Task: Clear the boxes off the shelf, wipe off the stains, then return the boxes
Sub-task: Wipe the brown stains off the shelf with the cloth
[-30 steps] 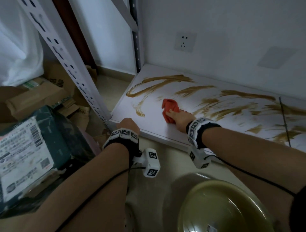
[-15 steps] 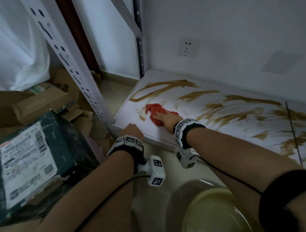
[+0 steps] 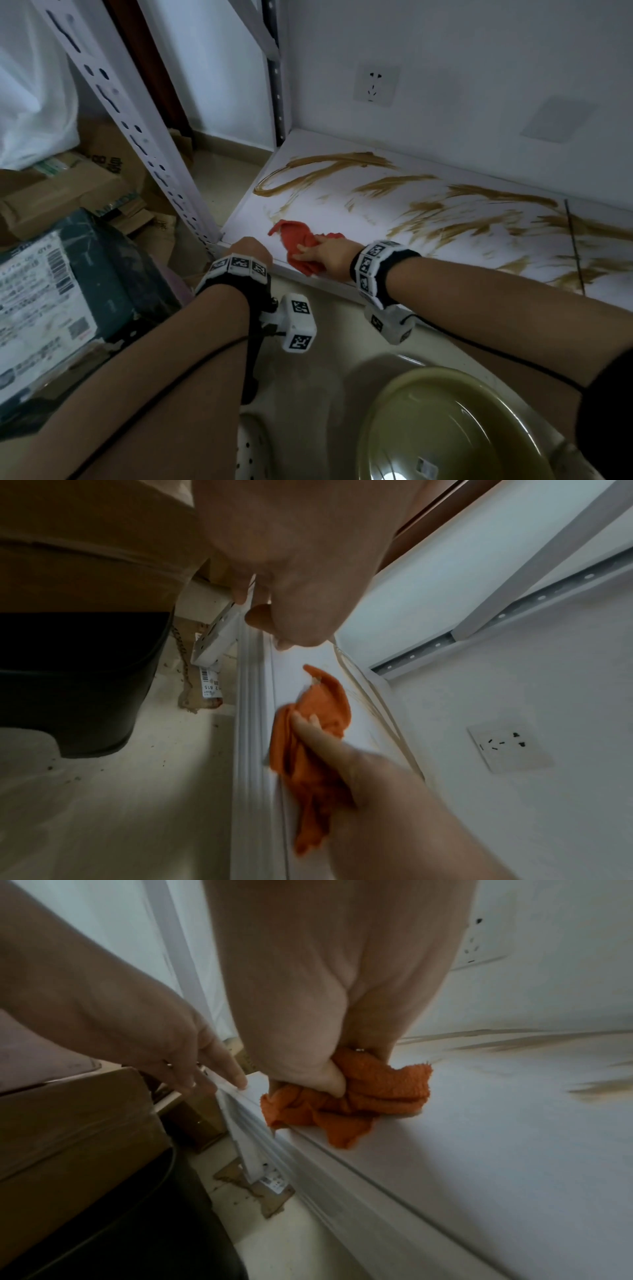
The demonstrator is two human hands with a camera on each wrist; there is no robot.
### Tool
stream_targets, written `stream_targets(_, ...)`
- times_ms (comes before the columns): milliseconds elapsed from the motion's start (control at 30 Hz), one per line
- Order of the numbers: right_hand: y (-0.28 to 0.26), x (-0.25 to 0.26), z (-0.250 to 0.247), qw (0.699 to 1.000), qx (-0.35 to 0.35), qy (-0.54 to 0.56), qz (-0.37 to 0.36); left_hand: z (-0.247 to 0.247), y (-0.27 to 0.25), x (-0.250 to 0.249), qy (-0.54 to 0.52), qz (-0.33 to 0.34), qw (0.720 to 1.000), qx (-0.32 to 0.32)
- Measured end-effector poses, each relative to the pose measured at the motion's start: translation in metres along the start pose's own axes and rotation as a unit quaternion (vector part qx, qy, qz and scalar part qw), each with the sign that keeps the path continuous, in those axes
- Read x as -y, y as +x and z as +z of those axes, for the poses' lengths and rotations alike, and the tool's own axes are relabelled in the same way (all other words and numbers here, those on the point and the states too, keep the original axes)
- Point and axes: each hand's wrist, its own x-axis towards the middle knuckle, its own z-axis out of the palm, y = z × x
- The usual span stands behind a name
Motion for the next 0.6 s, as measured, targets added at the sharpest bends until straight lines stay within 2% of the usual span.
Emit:
stream_targets(167, 0.039, 0.016, -0.007, 0.998, -0.034, -0.038, -0.029, 0.001, 0.007, -0.003, 0.117, 0.04, 0.992, 0.004)
stream_targets(233, 0.05, 0.013, -0.016, 0.992, -0.083, -0.09, -0.042, 0.002, 0.012, -0.002, 0.158, 0.054, 0.986, -0.016)
stream_targets(333, 0.048, -0.002, -0.033, 0.991, -0.107, -0.081, -0.002, 0.005, 0.015, 0.004, 0.161, 0.06, 0.984, -0.034)
stream_targets(400, 0.035, -0.015, -0.04, 0.995, -0.093, -0.036, 0.03, 0.007, 0.015, 0.003, 0.2, 0.06, 0.978, -0.032)
stream_targets(467, 0.022, -0.028, -0.041, 0.994, -0.085, -0.036, 0.064, 0.006, 0.024, 0.004, 0.237, 0.044, 0.97, -0.038)
stream_targets(600, 0.001, -0.022, -0.025, 0.996, -0.057, -0.061, 0.03, 0.001, 0.034, 0.006, 0.303, 0.062, 0.951, 0.022)
